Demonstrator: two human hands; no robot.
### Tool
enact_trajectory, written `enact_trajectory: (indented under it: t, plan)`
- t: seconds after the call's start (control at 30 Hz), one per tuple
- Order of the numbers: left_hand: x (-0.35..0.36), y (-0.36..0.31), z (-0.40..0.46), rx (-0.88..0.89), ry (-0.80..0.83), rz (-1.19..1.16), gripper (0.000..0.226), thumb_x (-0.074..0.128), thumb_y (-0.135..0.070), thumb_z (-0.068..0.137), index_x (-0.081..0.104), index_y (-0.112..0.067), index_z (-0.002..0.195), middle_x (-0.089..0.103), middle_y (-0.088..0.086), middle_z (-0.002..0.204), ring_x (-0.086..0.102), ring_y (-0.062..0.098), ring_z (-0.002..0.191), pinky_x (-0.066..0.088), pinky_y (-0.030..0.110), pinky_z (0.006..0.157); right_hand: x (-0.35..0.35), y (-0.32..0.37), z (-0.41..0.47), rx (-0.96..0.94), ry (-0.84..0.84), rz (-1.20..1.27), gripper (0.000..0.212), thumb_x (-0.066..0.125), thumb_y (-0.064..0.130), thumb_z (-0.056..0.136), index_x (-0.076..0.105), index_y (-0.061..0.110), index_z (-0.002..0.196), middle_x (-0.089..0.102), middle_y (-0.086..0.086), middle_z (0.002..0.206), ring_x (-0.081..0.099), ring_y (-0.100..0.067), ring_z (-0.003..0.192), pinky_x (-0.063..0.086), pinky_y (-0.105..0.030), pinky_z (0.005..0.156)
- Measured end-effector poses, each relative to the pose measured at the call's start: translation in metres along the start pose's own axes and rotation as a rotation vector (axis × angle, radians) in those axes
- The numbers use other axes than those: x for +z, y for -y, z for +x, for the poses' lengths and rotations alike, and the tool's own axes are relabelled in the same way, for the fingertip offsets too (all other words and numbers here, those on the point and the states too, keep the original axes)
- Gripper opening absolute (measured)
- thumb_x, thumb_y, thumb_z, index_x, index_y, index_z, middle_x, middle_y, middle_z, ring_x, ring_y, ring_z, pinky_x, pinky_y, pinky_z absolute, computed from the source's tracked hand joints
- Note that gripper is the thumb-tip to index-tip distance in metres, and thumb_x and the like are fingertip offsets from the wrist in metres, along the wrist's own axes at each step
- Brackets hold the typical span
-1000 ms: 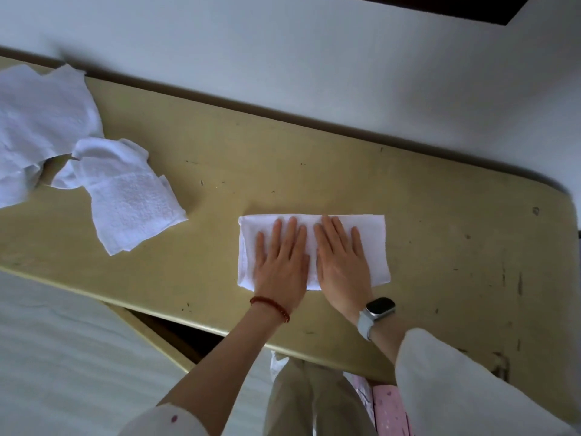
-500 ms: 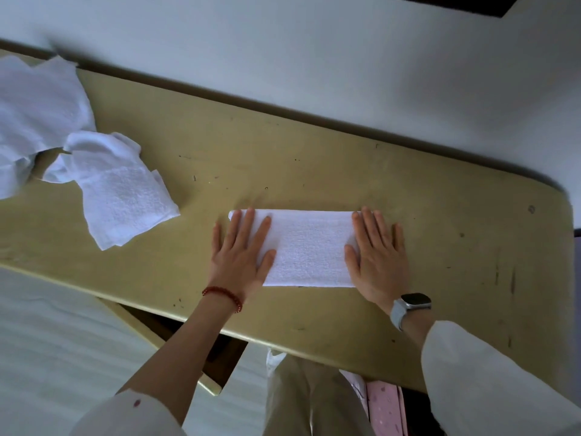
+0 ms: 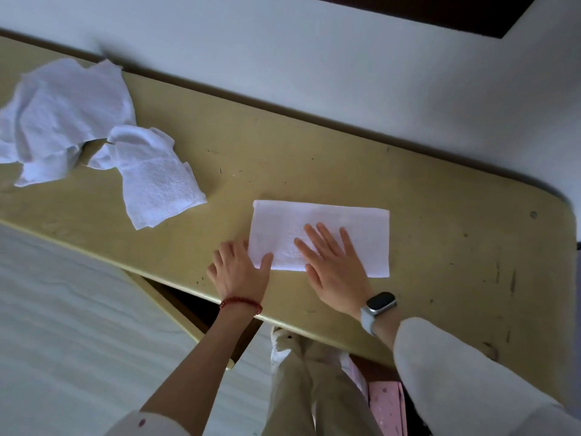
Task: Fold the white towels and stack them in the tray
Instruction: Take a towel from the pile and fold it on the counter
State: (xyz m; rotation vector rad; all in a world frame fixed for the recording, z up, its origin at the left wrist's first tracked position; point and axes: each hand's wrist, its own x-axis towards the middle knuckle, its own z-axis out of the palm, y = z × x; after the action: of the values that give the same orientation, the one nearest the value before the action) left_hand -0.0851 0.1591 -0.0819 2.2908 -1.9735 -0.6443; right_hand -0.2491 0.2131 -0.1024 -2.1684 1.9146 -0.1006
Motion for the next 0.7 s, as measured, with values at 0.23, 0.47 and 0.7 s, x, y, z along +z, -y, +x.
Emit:
enact_trajectory:
  t: [0.23, 0.47, 0.7]
  plan:
    - [-0.008, -0.009, 0.018, -0.135, 0.227, 0.119, 0.053, 0.056, -0.052, 0.081, 0.054, -0.011, 0.113, 0.056, 0.008, 0.117, 0.046, 0.025, 0.114, 0.032, 0.039, 0.091, 0.023, 0.001, 0.001, 0.020, 0.040, -0.046, 0.051, 0.025, 0.038, 0.093, 0.023, 0.025, 0.143, 0.029, -0.006, 0.150, 0.020, -0.026, 0.140, 0.013, -0.054, 0.107]
    - [-0.009, -0.011, 0.015, -0.086, 0.222, 0.045, 0.036, 0.054, -0.037, 0.083, 0.053, -0.010, 0.108, 0.055, 0.008, 0.112, 0.048, 0.026, 0.109, 0.033, 0.038, 0.090, 0.020, 0.003, 0.001, 0.032, 0.005, -0.007, 0.047, 0.021, 0.037, 0.096, 0.033, 0.025, 0.139, 0.035, -0.005, 0.148, 0.030, -0.027, 0.137, 0.013, -0.051, 0.108]
    - [-0.013, 0.003, 0.022, 0.256, 0.117, -0.092, 0.018, 0.058, -0.022, 0.088, 0.052, -0.009, 0.098, 0.059, 0.007, 0.095, 0.054, 0.028, 0.087, 0.034, 0.029, 0.078, -0.025, -0.003, 0.054, -0.066, -0.166, 0.130, 0.054, 0.049, 0.002, 0.079, 0.041, 0.018, 0.130, 0.052, -0.009, 0.131, 0.051, -0.030, 0.116, 0.045, -0.046, 0.088]
